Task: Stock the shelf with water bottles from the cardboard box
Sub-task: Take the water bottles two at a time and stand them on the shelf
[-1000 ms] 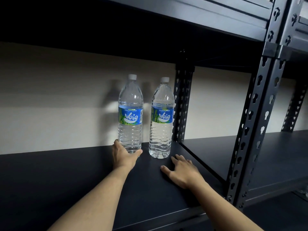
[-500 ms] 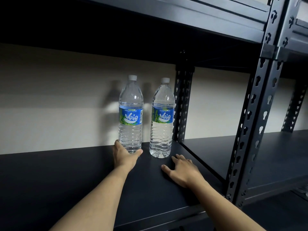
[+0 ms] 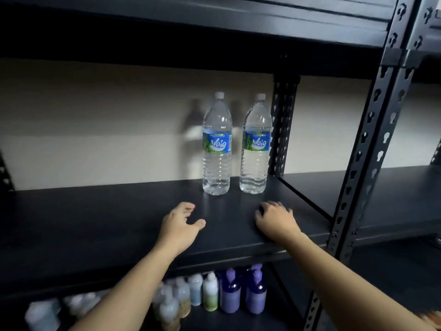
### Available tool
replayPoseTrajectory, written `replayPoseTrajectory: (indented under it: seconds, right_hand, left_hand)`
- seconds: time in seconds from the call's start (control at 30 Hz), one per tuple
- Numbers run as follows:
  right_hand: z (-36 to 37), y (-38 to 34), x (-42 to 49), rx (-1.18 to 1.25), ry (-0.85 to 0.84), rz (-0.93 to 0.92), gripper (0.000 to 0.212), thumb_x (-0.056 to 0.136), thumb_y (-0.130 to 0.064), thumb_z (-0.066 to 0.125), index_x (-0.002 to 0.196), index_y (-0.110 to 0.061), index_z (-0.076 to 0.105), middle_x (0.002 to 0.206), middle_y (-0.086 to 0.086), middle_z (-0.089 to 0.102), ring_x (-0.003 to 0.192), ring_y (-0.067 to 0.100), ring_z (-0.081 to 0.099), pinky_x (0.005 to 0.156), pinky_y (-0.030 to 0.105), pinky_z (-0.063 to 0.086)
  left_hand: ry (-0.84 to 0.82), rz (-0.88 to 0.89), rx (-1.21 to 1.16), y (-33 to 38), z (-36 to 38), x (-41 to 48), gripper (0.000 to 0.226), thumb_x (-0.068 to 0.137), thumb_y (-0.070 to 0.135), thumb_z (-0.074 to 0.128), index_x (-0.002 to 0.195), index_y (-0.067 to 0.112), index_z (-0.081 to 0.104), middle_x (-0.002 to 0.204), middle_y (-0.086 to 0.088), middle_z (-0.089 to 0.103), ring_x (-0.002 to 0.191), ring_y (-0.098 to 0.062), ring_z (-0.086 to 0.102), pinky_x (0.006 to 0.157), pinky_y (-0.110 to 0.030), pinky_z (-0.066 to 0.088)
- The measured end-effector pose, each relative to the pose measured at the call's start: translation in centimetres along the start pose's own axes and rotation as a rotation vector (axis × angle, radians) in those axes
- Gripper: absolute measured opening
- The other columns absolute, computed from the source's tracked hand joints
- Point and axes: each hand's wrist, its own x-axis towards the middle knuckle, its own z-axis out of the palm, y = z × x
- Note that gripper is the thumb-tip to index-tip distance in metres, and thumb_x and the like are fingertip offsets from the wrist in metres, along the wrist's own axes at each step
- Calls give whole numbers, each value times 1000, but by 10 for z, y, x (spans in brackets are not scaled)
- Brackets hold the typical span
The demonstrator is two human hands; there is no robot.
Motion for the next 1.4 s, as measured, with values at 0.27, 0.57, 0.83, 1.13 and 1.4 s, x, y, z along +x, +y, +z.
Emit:
replayPoseTrajectory:
  seconds: [0.27, 0.57, 0.83, 1.13, 1.4]
  right_hand:
    - [29, -49, -158, 443, 221, -303, 49, 87, -36, 53, 131, -14, 58, 138, 3, 53, 134, 21, 43, 112, 36, 33]
    - [139, -63, -272, 226, -531, -253, 68, 83, -32, 67, 143, -25, 37, 129, 5, 58, 118, 27, 56, 96, 40, 48]
    - [222, -74, -313, -102, -1161, -486, 92, 87, -45, 69, 156, -15, 17, 157, 14, 31, 140, 33, 37, 114, 40, 33]
    - [292, -75, -343, -163, -1123, -536, 113, 68, -47, 84, 153, -17, 16, 155, 12, 30, 140, 33, 33, 114, 51, 33]
    - [304, -72, -321, 5, -1096, -415, 83, 59, -45, 86, 129, -19, 50, 119, 3, 60, 102, 18, 55, 95, 31, 48]
  left_hand:
    - [426, 254, 144, -60, -54, -164, 23, 83, -2, 61, 99, 14, 58, 92, 2, 59, 80, -10, 54, 72, -13, 38]
    - [-126, -685, 501, -218, -44, -282, 47, 84, 35, 65, 121, 13, 45, 131, -13, 48, 121, -33, 49, 100, -42, 44]
    - [-442, -1114, 492, -268, -26, -311, 78, 91, 36, 57, 150, 10, 13, 148, -15, 35, 132, -30, 41, 96, -35, 40]
    - [-413, -1148, 509, -294, -26, -305, 67, 90, 36, 59, 140, 16, 20, 141, -14, 34, 128, -31, 40, 93, -38, 41]
    - [-323, -1203, 431, -294, -17, -308, 82, 82, 38, 68, 143, 14, 19, 147, -13, 27, 135, -31, 33, 105, -36, 37]
